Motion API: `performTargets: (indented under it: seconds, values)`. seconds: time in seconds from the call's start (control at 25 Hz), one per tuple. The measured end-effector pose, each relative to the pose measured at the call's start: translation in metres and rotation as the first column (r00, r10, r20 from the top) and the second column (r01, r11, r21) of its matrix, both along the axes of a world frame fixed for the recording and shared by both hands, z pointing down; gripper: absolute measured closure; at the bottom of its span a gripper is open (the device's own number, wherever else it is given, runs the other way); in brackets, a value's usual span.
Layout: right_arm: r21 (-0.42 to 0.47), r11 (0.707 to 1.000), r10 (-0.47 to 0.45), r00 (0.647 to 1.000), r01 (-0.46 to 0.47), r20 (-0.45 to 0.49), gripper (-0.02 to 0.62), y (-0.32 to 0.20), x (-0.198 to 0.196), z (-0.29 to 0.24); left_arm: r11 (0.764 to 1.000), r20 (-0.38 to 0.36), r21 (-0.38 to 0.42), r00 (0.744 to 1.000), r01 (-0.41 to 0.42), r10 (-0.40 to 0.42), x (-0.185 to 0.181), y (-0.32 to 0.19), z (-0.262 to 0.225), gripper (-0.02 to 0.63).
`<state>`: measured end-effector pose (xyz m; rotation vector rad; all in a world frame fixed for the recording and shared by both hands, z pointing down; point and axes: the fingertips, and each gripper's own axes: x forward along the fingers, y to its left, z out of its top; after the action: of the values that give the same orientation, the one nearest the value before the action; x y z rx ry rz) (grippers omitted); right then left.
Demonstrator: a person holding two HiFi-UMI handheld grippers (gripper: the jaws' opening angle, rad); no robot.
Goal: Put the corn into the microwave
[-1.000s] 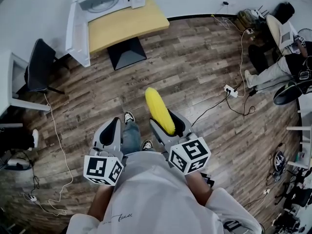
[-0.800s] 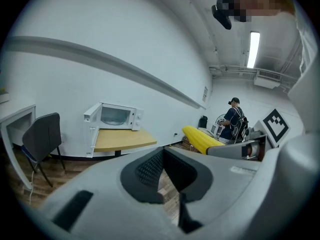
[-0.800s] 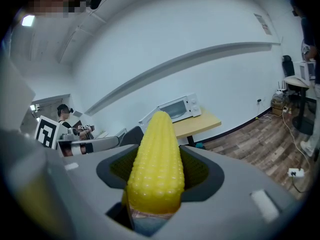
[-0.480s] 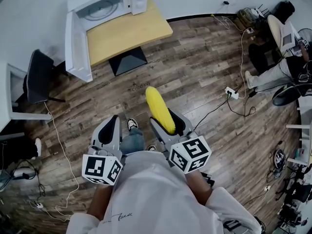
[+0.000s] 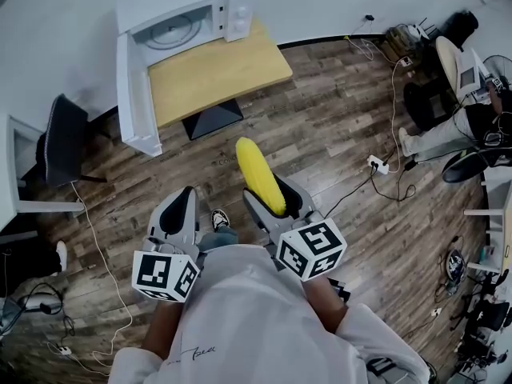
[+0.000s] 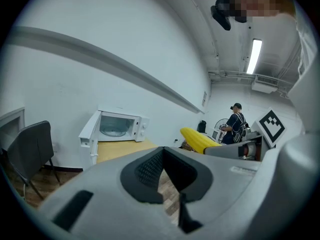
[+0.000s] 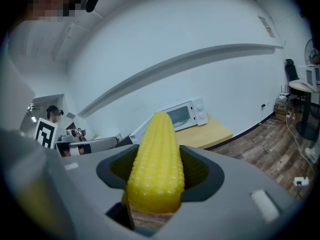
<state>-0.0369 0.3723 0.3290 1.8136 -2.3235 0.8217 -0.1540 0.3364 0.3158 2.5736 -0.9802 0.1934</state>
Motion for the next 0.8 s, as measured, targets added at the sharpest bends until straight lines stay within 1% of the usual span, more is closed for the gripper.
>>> performTargets:
  seconds: [0.16,0.36,0.64,0.8]
  values:
    - [0.018,1.000,0.012,1.000,-0.012,-0.003,0.330,-0.021,-0.008,-0.006,1.000,-0.015,0.016,1.000,-0.009,0.009,-0.008,-0.020,-0.004,0.617]
    - [0.019,1.000,0.023,1.000,-0.023,-0.005,0.330,-0.040,-0.015,-0.006,1.000,-0.016,0.023,1.000,-0.020,0.020,-0.017,-0.041,-0.006,0.617]
    - [0.016,1.000,0.027,1.000,-0.026,-0.016,0.330,-0.064,-0.022,-0.005,1.000,-0.027,0.020,0.999,-0.021,0.021,-0.027,-0.059,-0.006,0.617]
    - [0.020,1.000,0.021,1.000,-0.021,-0.023,0.330,-0.076,-0.025,-0.006,1.000,-0.031,0.018,0.999,-0.023,0.024,-0.026,-0.067,-0.004,0.617]
